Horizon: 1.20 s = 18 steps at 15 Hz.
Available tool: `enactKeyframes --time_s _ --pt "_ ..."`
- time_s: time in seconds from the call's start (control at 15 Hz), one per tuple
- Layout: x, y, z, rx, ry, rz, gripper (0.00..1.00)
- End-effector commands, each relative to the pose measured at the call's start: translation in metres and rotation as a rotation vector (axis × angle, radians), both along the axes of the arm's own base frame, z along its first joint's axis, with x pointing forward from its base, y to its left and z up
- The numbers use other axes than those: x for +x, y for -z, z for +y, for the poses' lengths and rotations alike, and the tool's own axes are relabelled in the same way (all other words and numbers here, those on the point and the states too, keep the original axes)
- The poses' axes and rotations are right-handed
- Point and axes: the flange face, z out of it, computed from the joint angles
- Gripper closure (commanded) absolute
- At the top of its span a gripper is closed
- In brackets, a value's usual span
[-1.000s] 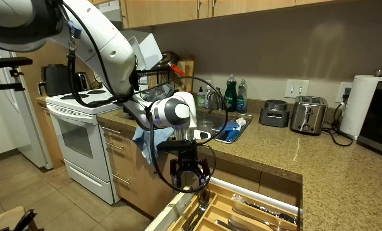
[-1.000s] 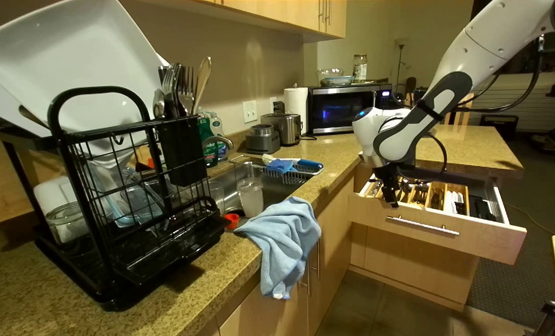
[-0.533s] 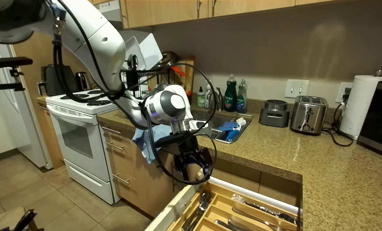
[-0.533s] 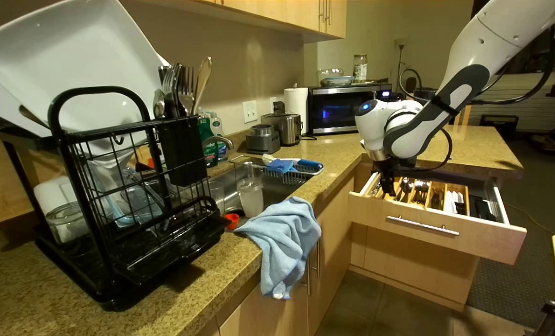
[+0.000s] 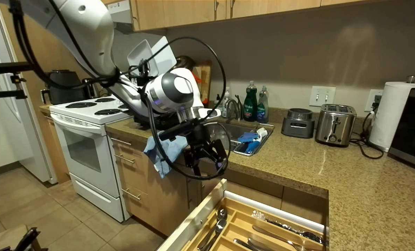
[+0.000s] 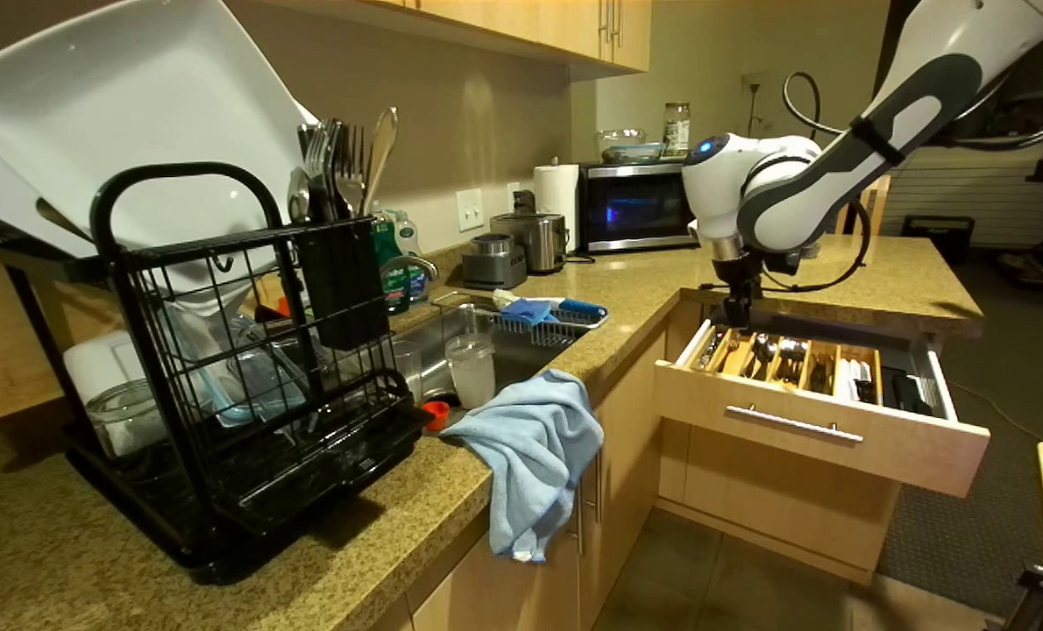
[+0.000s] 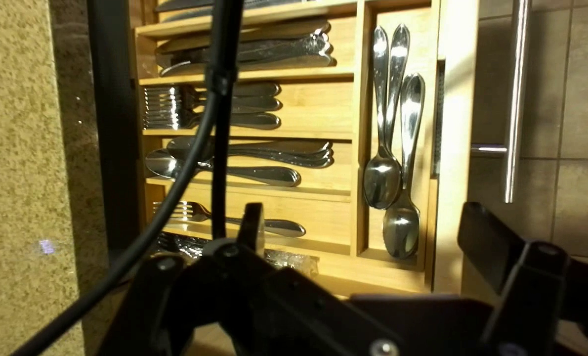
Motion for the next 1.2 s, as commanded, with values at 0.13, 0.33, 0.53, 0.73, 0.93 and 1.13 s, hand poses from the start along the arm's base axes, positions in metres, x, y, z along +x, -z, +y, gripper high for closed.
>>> enactKeyframes --time_s 0.13,0.33,0.53,0.73,0.93,1.13 --pt "-0.039 -0.045 0.010 0.019 -0.018 0.038 0.00" --pt "-0.056 -0.061 0.020 0.026 -0.032 0.050 0.00" --pt "-0.071 -0.075 0.031 0.033 -0.053 0.063 0.00" --pt "-0.085 -0.085 0.044 0.064 -0.082 0.089 0.00" --pt "-0.099 -0.093 0.057 0.096 -0.108 0.118 0.00" --pt "-0.111 -0.098 0.071 0.136 -0.129 0.155 0.00"
